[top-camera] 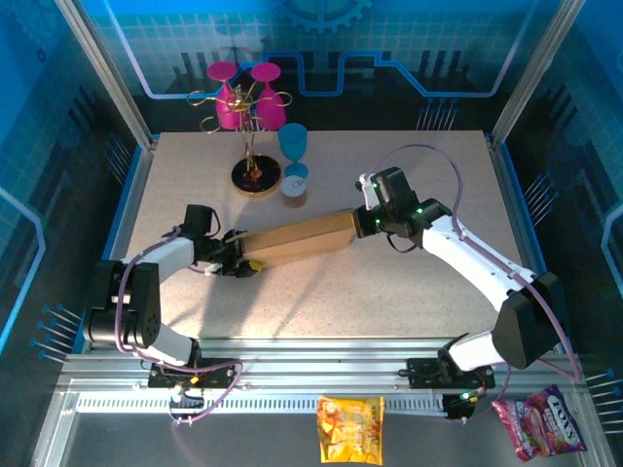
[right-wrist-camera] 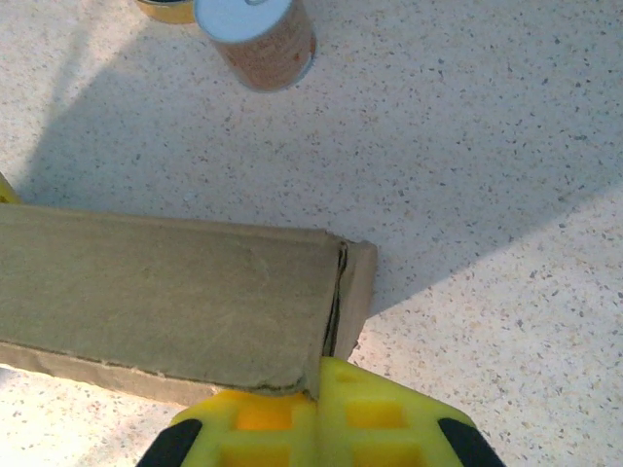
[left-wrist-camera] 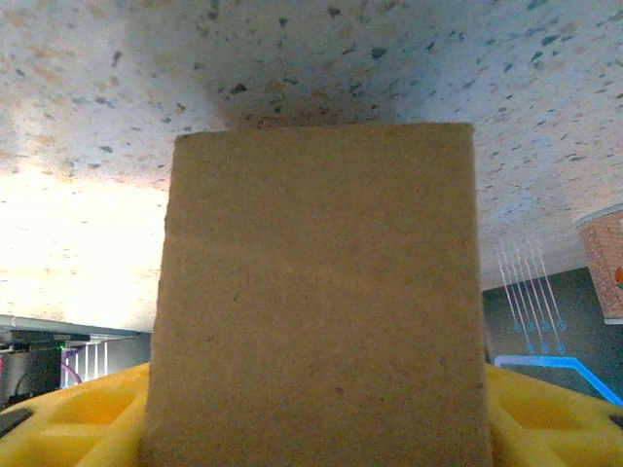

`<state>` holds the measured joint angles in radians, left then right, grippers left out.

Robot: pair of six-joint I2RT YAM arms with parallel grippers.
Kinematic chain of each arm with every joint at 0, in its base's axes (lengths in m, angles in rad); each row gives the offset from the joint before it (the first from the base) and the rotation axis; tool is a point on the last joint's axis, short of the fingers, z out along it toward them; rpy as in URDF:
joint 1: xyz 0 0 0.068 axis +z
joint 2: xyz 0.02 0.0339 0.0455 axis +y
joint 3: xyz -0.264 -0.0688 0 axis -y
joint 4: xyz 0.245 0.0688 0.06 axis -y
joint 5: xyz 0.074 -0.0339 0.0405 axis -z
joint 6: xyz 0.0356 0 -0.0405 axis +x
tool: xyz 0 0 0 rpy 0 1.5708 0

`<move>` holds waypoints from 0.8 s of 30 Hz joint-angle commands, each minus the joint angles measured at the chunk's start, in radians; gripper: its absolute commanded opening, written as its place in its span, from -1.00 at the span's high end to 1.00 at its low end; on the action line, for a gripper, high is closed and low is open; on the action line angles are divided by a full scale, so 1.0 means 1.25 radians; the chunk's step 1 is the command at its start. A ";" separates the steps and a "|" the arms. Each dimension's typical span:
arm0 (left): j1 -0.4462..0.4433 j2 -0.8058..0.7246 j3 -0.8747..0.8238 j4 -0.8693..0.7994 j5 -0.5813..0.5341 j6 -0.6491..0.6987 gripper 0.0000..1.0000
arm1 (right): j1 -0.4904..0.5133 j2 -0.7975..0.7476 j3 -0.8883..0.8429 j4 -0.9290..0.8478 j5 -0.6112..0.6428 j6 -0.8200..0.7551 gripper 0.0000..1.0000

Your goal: Fold the paper box

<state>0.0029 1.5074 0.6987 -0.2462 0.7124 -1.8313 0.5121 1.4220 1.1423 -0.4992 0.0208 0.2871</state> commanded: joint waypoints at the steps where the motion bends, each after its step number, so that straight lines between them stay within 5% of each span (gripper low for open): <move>1: 0.008 0.015 0.012 -0.006 0.022 0.046 -0.26 | 0.014 0.000 -0.022 -0.029 0.040 -0.018 1.00; 7: 0.022 0.019 0.060 -0.046 0.026 0.130 -0.53 | 0.022 -0.010 -0.011 -0.033 0.072 -0.011 1.00; 12: 0.051 0.003 0.191 -0.306 -0.041 0.361 -0.84 | 0.022 -0.004 0.035 -0.078 0.113 0.000 1.00; 22: 0.103 -0.087 0.249 -0.527 -0.208 0.556 -0.88 | 0.003 0.019 0.085 -0.129 0.130 -0.001 1.00; 24: 0.102 -0.111 0.298 -0.564 -0.273 0.637 -0.73 | -0.004 0.028 0.096 -0.142 0.125 -0.003 1.00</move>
<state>0.1200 1.4258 0.9859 -0.8097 0.4984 -1.2121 0.5205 1.4353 1.2228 -0.6247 0.1608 0.2806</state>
